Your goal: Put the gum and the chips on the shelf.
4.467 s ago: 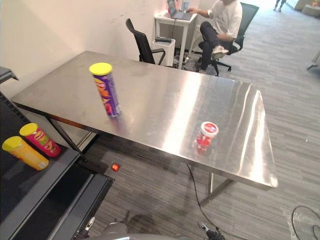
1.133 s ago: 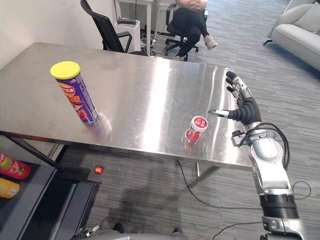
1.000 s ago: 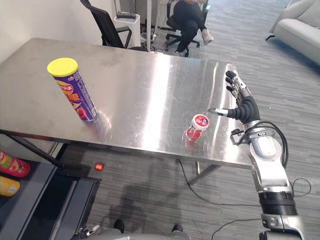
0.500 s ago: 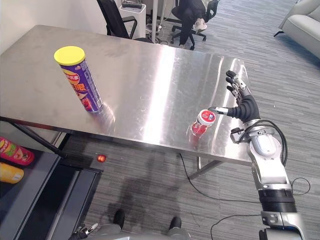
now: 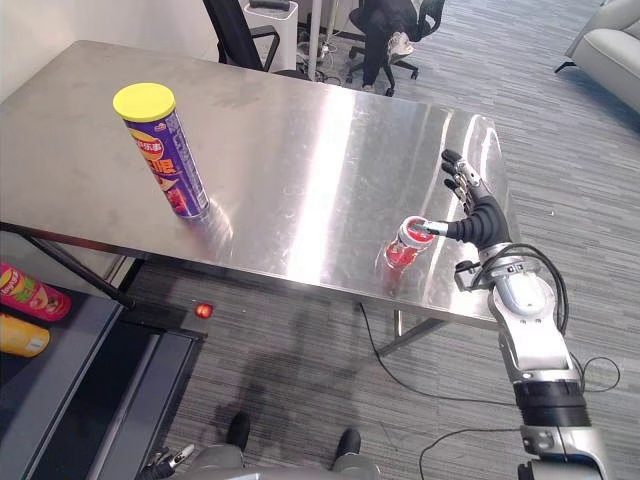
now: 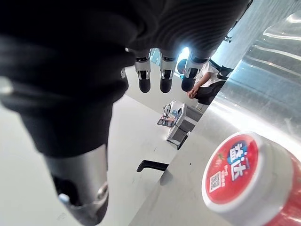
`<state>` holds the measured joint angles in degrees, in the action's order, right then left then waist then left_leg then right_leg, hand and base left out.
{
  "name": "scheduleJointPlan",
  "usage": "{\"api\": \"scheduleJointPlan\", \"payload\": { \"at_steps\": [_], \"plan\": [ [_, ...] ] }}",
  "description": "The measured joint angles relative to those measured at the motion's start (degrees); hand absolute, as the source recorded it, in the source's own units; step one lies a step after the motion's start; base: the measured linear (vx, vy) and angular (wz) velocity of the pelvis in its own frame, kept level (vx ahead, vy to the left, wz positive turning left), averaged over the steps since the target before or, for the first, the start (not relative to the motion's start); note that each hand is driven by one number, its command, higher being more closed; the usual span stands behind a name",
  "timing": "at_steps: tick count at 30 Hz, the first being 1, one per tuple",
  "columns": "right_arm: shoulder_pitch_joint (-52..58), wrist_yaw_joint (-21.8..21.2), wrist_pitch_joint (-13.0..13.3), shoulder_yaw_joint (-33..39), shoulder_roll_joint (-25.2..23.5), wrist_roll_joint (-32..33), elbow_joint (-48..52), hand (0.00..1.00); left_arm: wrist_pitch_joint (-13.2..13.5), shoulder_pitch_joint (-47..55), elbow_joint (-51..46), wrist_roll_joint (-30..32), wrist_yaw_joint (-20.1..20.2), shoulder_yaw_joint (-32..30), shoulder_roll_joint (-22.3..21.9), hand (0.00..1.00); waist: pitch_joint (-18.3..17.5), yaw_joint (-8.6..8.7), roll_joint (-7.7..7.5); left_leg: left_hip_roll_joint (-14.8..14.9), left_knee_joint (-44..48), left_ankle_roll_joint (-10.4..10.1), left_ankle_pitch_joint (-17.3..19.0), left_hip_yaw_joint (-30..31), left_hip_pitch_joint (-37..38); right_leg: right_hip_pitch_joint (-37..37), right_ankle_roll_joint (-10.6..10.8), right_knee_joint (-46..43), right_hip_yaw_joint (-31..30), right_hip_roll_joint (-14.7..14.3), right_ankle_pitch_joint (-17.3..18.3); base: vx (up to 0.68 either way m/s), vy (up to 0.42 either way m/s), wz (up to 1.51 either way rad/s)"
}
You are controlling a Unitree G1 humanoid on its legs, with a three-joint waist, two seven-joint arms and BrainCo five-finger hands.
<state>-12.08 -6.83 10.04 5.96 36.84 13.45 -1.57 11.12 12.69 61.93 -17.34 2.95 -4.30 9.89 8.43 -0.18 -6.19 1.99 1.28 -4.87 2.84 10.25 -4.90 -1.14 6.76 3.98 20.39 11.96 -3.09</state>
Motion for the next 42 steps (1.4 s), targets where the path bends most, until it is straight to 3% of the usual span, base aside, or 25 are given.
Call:
{"api": "scheduleJointPlan", "payload": {
  "at_steps": [21,42],
  "plan": [
    [2.2,0.0,-0.4,0.0,-0.4,0.0,-3.7,0.0,0.0,0.0,-0.5,-0.4,0.0,1.8,1.2,0.0,0.5,-0.16,-1.16,0.0,-0.1,-0.1,-0.2,0.0,-1.2,1.1,0.0,-0.2,-0.2,0.0,0.0,0.0,0.0,0.0],
    [3.7,-1.2,-1.3,-2.7,-4.2,0.0,-3.9,0.0,0.1,-0.1,-1.5,-0.5,-0.1,1.8,1.7,0.0,1.9,-0.44,-2.35,0.3,-0.2,-0.3,-0.5,0.1,-3.1,3.0,0.0,-0.3,-0.3,-0.3,0.0,0.0,0.0,0.0]
  ]
}}
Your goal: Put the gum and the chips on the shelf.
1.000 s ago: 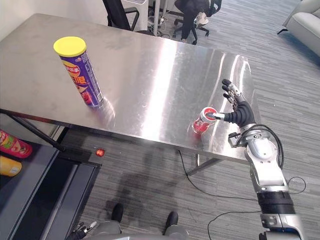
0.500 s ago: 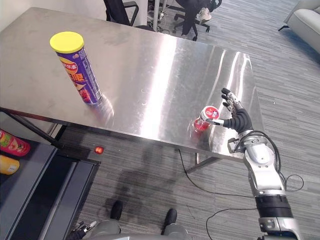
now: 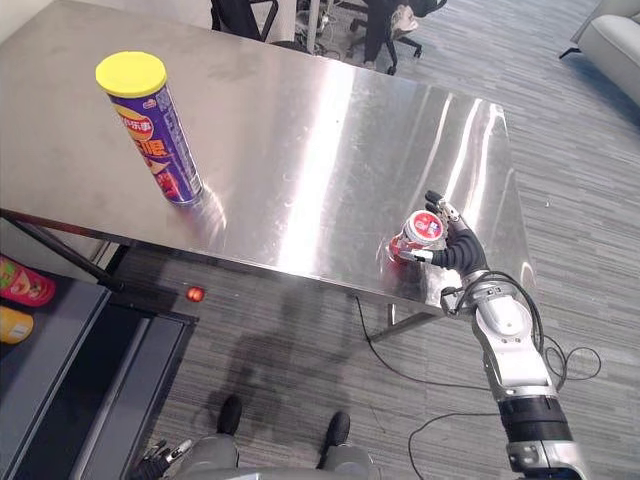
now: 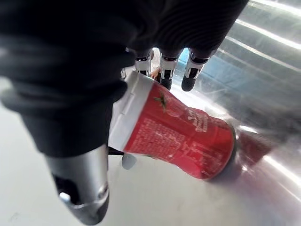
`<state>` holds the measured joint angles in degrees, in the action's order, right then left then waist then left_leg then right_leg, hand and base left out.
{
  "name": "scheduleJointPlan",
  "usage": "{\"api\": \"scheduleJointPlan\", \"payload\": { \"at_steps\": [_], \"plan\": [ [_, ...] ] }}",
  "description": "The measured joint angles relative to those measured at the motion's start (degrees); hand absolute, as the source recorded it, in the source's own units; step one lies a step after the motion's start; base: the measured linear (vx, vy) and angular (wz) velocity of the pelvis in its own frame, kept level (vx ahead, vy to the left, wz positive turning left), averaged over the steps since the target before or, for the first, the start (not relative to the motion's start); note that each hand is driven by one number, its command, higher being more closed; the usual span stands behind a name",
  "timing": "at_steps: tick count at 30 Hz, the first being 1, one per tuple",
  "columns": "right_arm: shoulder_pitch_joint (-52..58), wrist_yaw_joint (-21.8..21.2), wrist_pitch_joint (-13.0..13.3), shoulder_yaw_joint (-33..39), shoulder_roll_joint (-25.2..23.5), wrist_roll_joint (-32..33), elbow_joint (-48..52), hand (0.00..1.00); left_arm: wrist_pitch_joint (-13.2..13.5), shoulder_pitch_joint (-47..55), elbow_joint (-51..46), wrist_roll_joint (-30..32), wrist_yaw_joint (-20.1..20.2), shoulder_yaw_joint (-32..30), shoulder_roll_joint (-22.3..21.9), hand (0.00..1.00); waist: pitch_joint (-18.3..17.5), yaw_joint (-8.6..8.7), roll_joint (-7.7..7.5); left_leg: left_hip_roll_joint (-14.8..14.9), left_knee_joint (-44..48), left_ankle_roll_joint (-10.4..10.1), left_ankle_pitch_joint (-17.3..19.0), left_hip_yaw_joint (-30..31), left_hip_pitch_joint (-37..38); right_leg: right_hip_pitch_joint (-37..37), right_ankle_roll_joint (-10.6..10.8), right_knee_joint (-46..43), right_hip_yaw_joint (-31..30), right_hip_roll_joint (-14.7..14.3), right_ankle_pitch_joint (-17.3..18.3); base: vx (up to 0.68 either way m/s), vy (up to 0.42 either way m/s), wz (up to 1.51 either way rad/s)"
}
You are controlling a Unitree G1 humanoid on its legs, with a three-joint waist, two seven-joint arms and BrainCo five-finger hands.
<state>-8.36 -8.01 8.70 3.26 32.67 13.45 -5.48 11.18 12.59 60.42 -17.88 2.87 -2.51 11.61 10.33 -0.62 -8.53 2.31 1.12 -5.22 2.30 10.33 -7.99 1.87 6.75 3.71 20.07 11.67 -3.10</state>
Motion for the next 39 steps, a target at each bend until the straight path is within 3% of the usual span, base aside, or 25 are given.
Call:
{"api": "scheduleJointPlan", "payload": {
  "at_steps": [1,2,9,24,29,32,39],
  "plan": [
    [0.0,0.0,0.0,-0.2,0.0,0.0,0.0,0.0,0.1,0.0,-0.1,0.0,0.0,0.0,0.0,0.0,0.2,-0.04,-0.06,0.0,0.0,0.0,0.0,0.0,0.0,0.0,0.0,0.0,0.0,0.0,0.0,0.0,0.0,0.0],
    [0.0,0.0,0.0,-0.4,0.0,0.0,0.0,1.0,0.1,-0.1,-0.1,0.0,0.0,0.0,0.1,0.0,0.6,-0.15,-0.17,0.0,0.0,0.0,0.0,0.0,0.0,0.0,0.0,0.0,0.0,0.0,0.0,0.0,0.0,0.0],
    [-0.4,0.5,0.0,-0.6,0.0,0.0,0.0,1.0,0.3,-0.8,-0.1,0.0,-0.1,0.0,0.2,0.0,1.3,-1.17,-0.62,0.0,0.0,0.0,0.0,0.4,-0.2,0.0,0.0,0.0,0.3,0.0,0.0,0.0,0.0,0.02],
    [-2.1,0.9,0.1,-1.5,0.0,-2.3,0.2,1.0,0.3,-1.0,-0.1,0.0,-0.2,0.0,0.4,0.0,1.5,-1.26,-0.97,0.1,0.0,0.0,-0.3,1.1,-0.4,-0.1,0.0,-0.4,0.7,-0.1,0.0,0.0,0.001,0.02],
    [-7.9,1.5,0.2,-1.4,1.7,-2.2,6.3,1.0,0.0,-1.1,-0.5,0.1,-0.3,-0.1,0.3,0.0,1.8,-1.18,-0.54,0.4,0.1,0.0,-0.3,0.9,0.2,-0.3,0.0,-0.9,0.3,-0.3,0.0,0.0,0.0,-0.03],
    [-14.4,1.5,2.3,-1.4,4.7,0.6,12.6,1.0,-0.1,-1.0,-1.2,0.2,-0.3,-0.2,0.2,0.0,2.0,-1.17,-0.3,0.5,0.1,-0.1,-0.4,1.1,0.7,-0.8,0.0,-0.9,0.4,-0.5,0.0,0.0,0.0,0.02],
    [-24.0,0.8,6.1,-1.6,5.8,9.4,20.7,1.0,-0.1,-1.0,-1.3,0.3,-0.3,-2.1,-0.7,0.0,1.9,-1.29,0.09,0.5,0.3,-0.1,-0.4,1.8,1.3,-1.7,0.0,-1.3,1.0,-0.4,0.0,0.0,0.002,0.05]
  ]
}}
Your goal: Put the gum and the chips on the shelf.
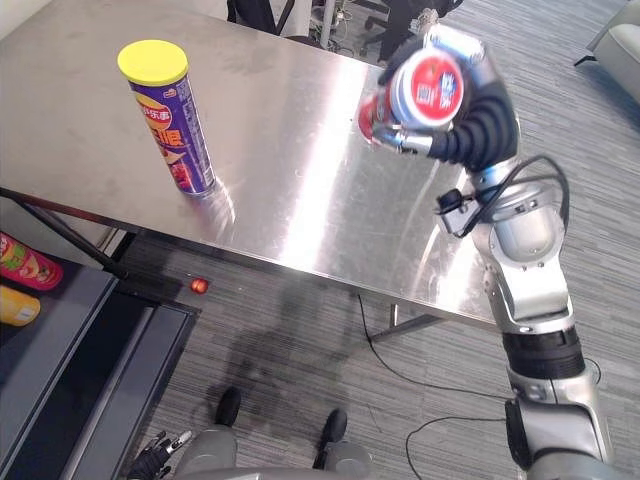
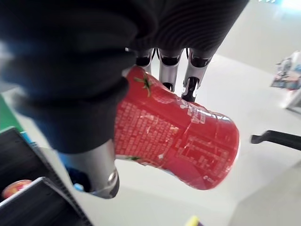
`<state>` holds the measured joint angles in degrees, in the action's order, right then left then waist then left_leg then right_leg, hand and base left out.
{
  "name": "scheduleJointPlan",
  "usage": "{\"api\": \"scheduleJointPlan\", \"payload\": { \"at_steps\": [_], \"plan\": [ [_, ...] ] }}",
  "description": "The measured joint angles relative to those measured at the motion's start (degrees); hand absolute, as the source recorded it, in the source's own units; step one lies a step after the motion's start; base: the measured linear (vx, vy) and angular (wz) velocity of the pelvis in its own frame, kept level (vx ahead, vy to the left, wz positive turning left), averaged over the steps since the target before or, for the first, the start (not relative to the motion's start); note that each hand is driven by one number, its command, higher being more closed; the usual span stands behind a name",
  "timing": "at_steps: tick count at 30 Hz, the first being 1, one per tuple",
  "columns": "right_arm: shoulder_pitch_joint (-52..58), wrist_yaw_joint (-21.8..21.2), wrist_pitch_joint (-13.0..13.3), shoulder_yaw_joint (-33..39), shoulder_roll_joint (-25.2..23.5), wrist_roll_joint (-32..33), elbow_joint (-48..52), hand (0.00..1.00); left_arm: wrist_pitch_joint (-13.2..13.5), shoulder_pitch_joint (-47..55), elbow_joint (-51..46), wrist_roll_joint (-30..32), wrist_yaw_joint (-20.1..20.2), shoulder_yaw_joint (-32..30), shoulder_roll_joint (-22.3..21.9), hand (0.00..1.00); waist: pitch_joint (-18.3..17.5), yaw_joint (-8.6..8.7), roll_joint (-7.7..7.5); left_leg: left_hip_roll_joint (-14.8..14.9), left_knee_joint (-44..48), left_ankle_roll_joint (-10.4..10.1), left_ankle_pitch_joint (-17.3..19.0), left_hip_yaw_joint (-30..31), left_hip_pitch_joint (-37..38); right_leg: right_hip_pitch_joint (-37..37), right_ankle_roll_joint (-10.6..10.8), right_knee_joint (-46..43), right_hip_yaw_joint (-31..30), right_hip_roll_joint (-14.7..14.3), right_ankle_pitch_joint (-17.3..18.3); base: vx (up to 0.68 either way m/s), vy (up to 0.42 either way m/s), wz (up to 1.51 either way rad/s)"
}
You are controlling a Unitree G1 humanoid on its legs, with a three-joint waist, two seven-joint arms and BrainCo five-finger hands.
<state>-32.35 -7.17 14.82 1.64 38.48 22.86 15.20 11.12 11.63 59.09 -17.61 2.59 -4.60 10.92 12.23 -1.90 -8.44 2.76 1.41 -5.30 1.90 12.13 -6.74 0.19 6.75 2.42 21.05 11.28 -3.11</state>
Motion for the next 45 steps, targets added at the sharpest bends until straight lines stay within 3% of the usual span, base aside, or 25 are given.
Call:
{"api": "scheduleJointPlan", "payload": {
  "at_steps": [3,10,15,18,19,21,22,23,24,25,27,28,29,30,31,33,39,41,43,44,45],
  "plan": [
    [-2.2,-0.9,0.7,-2.3,0.0,3.8,0.2,1.0,0.0,0.0,0.1,0.0,0.0,-0.3,-0.3,0.0,-0.3,-0.01,0.5,-0.2,0.5,0.0,0.0,1.1,0.0,-0.8,0.0,0.0,1.0,0.0,0.0,0.0,-0.004,0.16],
    [-2.7,-6.5,-0.1,-16.8,1.2,9.8,2.6,1.0,0.1,0.0,0.1,0.0,0.0,-0.3,-1.2,0.0,-1.3,-0.68,2.25,-0.9,0.8,-0.3,-0.7,4.2,0.1,-3.2,0.1,0.5,4.4,0.1,0.7,-0.02,-0.01,0.23],
    [-5.5,-8.4,-1.0,-26.9,1.0,12.1,1.6,1.0,0.3,-0.4,0.1,0.3,-0.2,-0.2,-1.9,0.0,-1.2,-2.07,3.66,-2.0,0.9,-1.4,-2.1,10.6,-0.2,-5.3,0.8,-3.2,11.2,0.8,4.9,-0.04,-0.047,0.67],
    [-9.0,-8.8,-1.7,-30.1,1.0,13.3,0.0,1.0,1.0,-0.5,0.1,0.3,-0.7,0.2,-2.9,0.0,-0.6,-4.01,5.3,-2.2,0.3,-2.5,-3.5,15.5,-0.9,-6.4,0.9,-6.8,16.6,1.1,7.8,-0.07,-0.076,0.95],
    [-10.2,-9.0,-1.7,-30.8,1.0,13.4,-0.7,1.0,1.0,-0.3,0.3,-0.4,-1.1,-0.1,-3.5,0.0,-0.6,-5.2,5.95,-1.4,-1.7,-1.9,-4.2,14.4,-1.3,-5.8,0.6,-8.5,18.0,1.5,9.1,-0.13,-0.079,0.69],
    [-10.1,-9.4,-1.9,-31.8,1.1,13.3,-0.7,1.0,1.0,0.5,0.3,-2.7,-1.4,-1.7,-4.3,0.0,-0.8,-5.72,5.98,1.5,-4.1,4.7,-3.2,2.8,-2.1,-5.5,0.4,-9.7,20.4,2.1,9.4,-0.1,-0.05,0.64],
    [-10.1,-9.5,-2.1,-33.0,1.0,13.3,-1.0,1.0,1.0,0.7,0.3,-3.9,-1.5,-3.0,-4.3,0.0,-0.9,-6.17,5.39,2.5,-4.3,8.6,0.1,-6.0,-2.7,-5.6,0.4,-9.4,21.8,3.2,9.1,0.0,0.036,0.63],
    [-9.9,-9.6,-2.1,-33.6,0.9,13.2,-1.5,1.0,1.1,0.8,0.5,-4.8,-1.5,-4.4,-4.5,0.0,-0.9,-6.1,4.45,3.1,-0.2,10.7,0.5,-13.9,-5.0,-5.6,0.5,-10.2,23.7,5.6,9.1,0.03,0.064,0.59],
    [-9.6,-9.6,-2.2,-33.6,0.9,13.1,-1.7,1.0,1.2,0.9,0.6,-4.8,-1.6,-5.2,-5.0,0.0,-1.1,-6.17,5.23,3.6,4.3,13.5,-2.4,-18.0,-6.2,-5.4,0.8,-11.7,24.2,5.9,9.4,0.08,0.084,0.85],
    [-8.7,-9.6,-2.4,-33.2,1.3,13.0,-1.9,1.0,1.3,1.9,0.0,-4.8,-1.6,-5.8,-6.5,0.0,-1.4,-4.83,6.63,4.0,9.6,13.2,-8.3,-24.4,-7.8,-6.0,0.6,-13.9,24.3,6.8,11.0,0.05,0.092,1.11],
    [-6.7,-9.6,-2.6,-32.7,1.8,13.0,-2.6,1.0,2.0,1.9,-1.2,-4.8,-1.7,-5.9,-6.7,0.0,-1.8,-3.79,6.61,2.9,7.4,12.7,-12.6,-28.3,-8.1,-7.5,-0.7,-11.3,23.9,5.2,12.9,-0.05,0.053,1.41],
    [-5.5,-9.8,-2.8,-31.7,1.8,13.0,-2.5,1.0,2.2,1.8,-2.2,-4.7,-1.7,-6.0,-6.8,0.0,-1.9,-2.95,6.62,1.4,2.4,12.3,-17.1,-29.4,-7.7,-8.5,-0.6,-8.4,25.6,3.8,12.4,-0.14,0.023,1.3],
    [-4.7,-10.0,-3.0,-30.7,1.7,13.0,-2.5,1.0,2.5,1.8,-2.1,-4.6,-1.7,-6.2,-6.9,0.0,-2.4,-3.27,7.3,1.3,-0.4,12.3,-14.6,-32.3,-6.7,-8.8,0.9,-7.4,28.4,3.4,11.5,-0.07,0.1,1.24],
    [-3.5,-10.4,-3.2,-30.4,1.0,13.0,-2.3,1.0,2.0,2.1,-1.7,-4.6,-1.9,-7.1,-7.4,0.0,-2.5,-3.21,7.22,1.8,2.3,10.4,-8.6,-37.3,-5.1,-9.4,1.1,-7.6,30.0,3.2,11.7,0.02,0.126,0.71],
    [-2.9,-10.6,-3.4,-30.3,1.0,13.0,-1.9,1.0,2.0,2.9,-1.4,-4.6,-1.9,-7.1,-7.4,0.0,-2.6,-3.09,7.33,1.4,1.2,10.0,-7.9,-38.3,-3.9,-9.9,1.5,-7.9,30.9,3.0,11.4,0.07,0.102,0.72],
    [-0.5,-10.8,-3.8,-28.9,0.9,13.0,-0.6,1.0,1.9,3.3,-0.3,-4.4,-1.7,-7.0,-7.4,0.0,-3.1,-1.78,7.13,-0.5,-2.8,9.6,-9.3,-36.5,-3.0,-11.5,2.6,-8.3,34.8,2.6,11.2,-0.01,0.033,0.83],
    [2.3,-10.6,-4.6,-26.5,-1.7,10.6,-0.2,1.0,1.0,3.4,0.0,-3.5,-1.8,-6.9,-6.7,0.0,-3.9,-1.79,6.12,-3.5,-6.8,9.4,-10.8,-33.8,-0.9,-12.8,2.8,-10.6,37.1,4.6,11.5,-0.04,0.043,0.3],
    [4.4,-10.6,-4.7,-25.1,-2.2,8.4,-0.2,1.0,0.7,3.4,0.3,-3.2,-1.8,-5.2,-5.8,0.0,-4.0,-1.26,6.0,-5.3,-6.8,9.3,-9.5,-33.2,0.5,-12.9,2.4,-17.9,37.6,9.0,14.4,-0.01,0.073,0.19],
    [8.0,-10.5,-4.7,-22.5,-2.6,8.4,-0.1,1.0,0.6,3.3,0.5,-1.2,-1.7,-3.5,-5.1,0.0,-4.1,-0.51,6.08,-6.8,-7.2,10.1,-8.7,-31.7,1.9,-13.5,1.8,-25.3,38.6,13.0,14.9,0.01,0.085,0.44],
    [10.9,-10.4,-4.9,-20.6,-2.5,8.3,0.4,1.0,0.4,3.2,1.3,-0.9,-1.7,-1.3,-4.1,0.0,-4.2,0.35,6.17,-7.7,-7.2,10.8,-8.2,-30.0,2.6,-13.0,-0.8,-33.1,37.6,16.7,13.7,0.02,0.096,0.6],
    [12.5,-10.3,-4.9,-19.4,-2.5,8.0,0.7,1.0,0.2,2.9,1.7,-0.3,-1.8,-0.3,-3.8,0.0,-4.2,0.66,6.17,-7.8,-7.1,10.9,-8.1,-29.1,2.9,-11.5,-4.2,-37.2,35.6,18.3,12.4,0.04,0.124,0.64]
  ]
}}
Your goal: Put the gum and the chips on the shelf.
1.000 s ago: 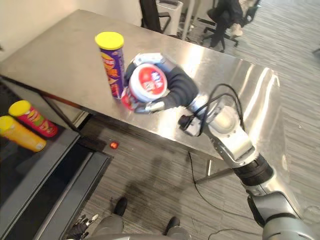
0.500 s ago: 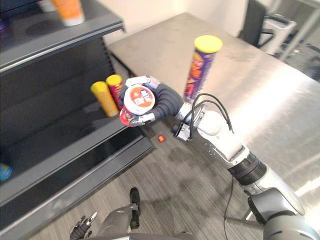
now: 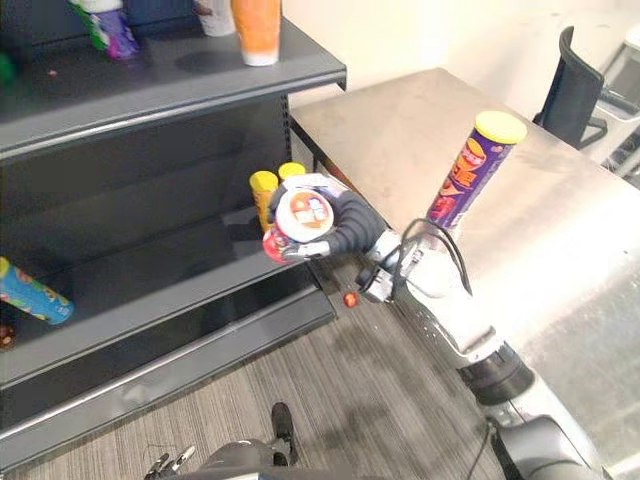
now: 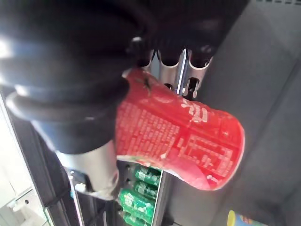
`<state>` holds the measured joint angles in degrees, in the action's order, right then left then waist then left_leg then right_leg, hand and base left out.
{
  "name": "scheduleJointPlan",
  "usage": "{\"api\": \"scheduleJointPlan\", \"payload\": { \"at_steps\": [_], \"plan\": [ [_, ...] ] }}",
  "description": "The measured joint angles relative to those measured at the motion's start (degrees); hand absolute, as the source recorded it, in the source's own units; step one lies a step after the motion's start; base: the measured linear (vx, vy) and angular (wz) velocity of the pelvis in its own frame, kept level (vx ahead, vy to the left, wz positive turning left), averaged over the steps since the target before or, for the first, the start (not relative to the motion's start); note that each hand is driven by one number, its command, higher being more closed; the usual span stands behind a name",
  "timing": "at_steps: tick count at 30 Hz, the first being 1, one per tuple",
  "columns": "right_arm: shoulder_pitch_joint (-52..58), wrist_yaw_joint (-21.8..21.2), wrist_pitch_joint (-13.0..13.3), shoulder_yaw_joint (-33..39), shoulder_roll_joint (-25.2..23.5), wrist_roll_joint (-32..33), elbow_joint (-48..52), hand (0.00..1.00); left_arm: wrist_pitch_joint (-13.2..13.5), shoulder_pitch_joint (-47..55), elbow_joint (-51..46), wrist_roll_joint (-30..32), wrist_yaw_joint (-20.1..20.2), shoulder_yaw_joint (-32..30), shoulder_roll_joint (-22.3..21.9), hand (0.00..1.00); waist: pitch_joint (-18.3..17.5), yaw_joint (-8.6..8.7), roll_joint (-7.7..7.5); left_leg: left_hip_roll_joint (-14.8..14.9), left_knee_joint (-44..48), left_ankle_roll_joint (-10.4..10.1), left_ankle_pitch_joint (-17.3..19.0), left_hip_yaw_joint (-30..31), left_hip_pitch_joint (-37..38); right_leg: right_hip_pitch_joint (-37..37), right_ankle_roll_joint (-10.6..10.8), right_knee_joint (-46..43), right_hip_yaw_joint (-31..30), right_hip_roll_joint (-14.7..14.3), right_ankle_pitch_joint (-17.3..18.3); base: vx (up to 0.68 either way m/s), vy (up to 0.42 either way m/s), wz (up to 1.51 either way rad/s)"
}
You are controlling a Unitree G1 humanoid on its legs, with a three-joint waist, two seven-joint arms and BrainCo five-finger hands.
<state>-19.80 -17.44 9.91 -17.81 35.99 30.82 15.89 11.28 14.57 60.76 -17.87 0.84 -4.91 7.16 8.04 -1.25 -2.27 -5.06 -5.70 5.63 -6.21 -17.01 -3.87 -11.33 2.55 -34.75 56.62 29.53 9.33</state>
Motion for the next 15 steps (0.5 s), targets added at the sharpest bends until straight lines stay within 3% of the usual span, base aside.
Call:
{"api": "scheduleJointPlan", "payload": {
  "at_steps": [1,2,3,4,5,6,7,8,9,11,12,15],
  "plan": [
    [3.2,0.4,-0.1,2.0,0.0,-1.1,0.8,1.0,-0.3,-0.6,0.6,0.7,0.0,1.7,0.5,0.0,-0.4,0.46,0.75,0.4,-0.1,0.0,0.1,1.5,0.0,5.6,-7.3,-7.8,-9.4,1.2,-2.7,0.03,0.13,0.73],
    [6.4,0.7,-0.4,3.6,0.0,-1.7,2.2,1.0,-0.7,-1.7,0.8,0.7,0.0,3.3,1.1,0.0,0.1,1.18,1.56,1.0,-0.2,-0.7,0.6,4.8,-0.3,10.9,-6.5,-11.0,-22.0,-3.5,-0.6,0.01,0.123,0.83],
    [7.9,0.7,-0.6,4.0,-0.3,-1.7,2.6,1.0,-0.7,-2.3,1.0,0.9,0.0,3.9,1.6,0.0,0.2,2.0,1.59,1.3,-0.2,-3.0,2.4,6.0,-0.6,13.2,-5.3,-10.1,-28.4,-7.3,0.8,0.03,0.079,0.98],
    [10.2,0.7,-1.4,4.0,-1.1,-1.8,3.2,1.0,-0.6,-3.5,1.9,1.2,0.3,4.1,3.0,0.0,-0.8,2.95,-1.8,-0.1,1.2,-6.9,7.5,6.5,-0.8,16.3,-3.4,-6.5,-37.2,-10.2,2.1,0.12,-0.012,0.79],
    [12.2,0.7,-1.6,5.4,-1.2,-1.7,5.7,1.0,-0.7,-4.4,2.2,1.2,0.6,4.2,5.8,0.0,0.4,2.35,-4.52,-0.1,23.9,2.2,12.3,9.4,-6.5,18.2,0.4,-1.2,-44.6,-10.4,4.2,0.14,-0.057,0.61],
    [12.8,0.6,-1.3,6.2,-0.2,-1.7,6.6,1.0,-0.7,-4.4,2.4,1.2,0.5,4.5,5.4,0.0,0.6,2.27,-2.73,0.9,24.0,-0.8,15.9,11.9,-5.6,18.0,0.8,1.8,-46.0,-12.1,5.4,0.1,-0.076,0.49],
    [14.0,0.8,-1.2,6.0,-1.3,-1.6,6.4,1.0,-0.8,-4.8,3.0,1.2,0.3,4.6,5.5,0.0,1.1,2.29,-4.35,-0.8,24.1,-2.1,15.9,12.9,-5.0,18.1,1.4,6.0,-51.6,-12.6,6.5,-0.02,-0.069,0.68],
    [15.6,0.6,-1.6,6.4,-1.0,-1.5,7.5,1.0,-0.6,-5.0,3.0,1.9,0.8,5.3,5.1,0.0,0.8,3.08,-3.36,-0.7,23.1,-1.5,15.7,14.5,-5.7,18.2,4.2,13.2,-55.9,-16.3,4.7,-0.05,-0.054,0.86],
    [16.9,0.6,-1.6,6.9,-0.7,-1.5,8.3,1.0,-0.6,-5.3,3.1,2.6,0.9,5.6,5.1,0.0,0.7,3.23,-3.27,-0.7,22.1,-1.6,15.6,15.1,-5.7,17.7,5.2,14.7,-56.4,-17.1,4.1,-0.03,-0.077,0.97],
    [17.8,0.0,-1.6,7.4,-0.4,-1.5,9.2,1.0,-0.7,-5.4,3.1,3.4,1.3,5.8,5.0,0.0,0.1,2.97,-3.84,-0.8,15.1,-3.9,13.8,16.2,-3.6,15.7,5.1,20.3,-54.2,-16.9,3.6,0.06,-0.139,0.95],
    [17.5,-0.3,-1.6,8.1,-0.3,-1.5,9.2,1.0,-0.7,-4.9,3.1,3.4,1.3,5.7,4.4,0.0,-0.4,2.68,-2.83,0.0,11.5,-4.4,11.6,16.4,-3.5,15.1,4.2,22.9,-52.1,-17.4,2.9,0.08,-0.172,0.79],
    [14.6,-0.3,-1.6,8.3,-0.3,-0.6,8.2,1.0,-0.8,-3.0,3.1,3.4,1.4,5.4,3.8,0.0,-0.6,2.15,-2.08,1.2,5.1,-4.8,4.0,18.6,-2.2,13.7,4.1,26.4,-49.8,-19.1,-1.2,0.06,-0.121,0.61]
  ]
}}
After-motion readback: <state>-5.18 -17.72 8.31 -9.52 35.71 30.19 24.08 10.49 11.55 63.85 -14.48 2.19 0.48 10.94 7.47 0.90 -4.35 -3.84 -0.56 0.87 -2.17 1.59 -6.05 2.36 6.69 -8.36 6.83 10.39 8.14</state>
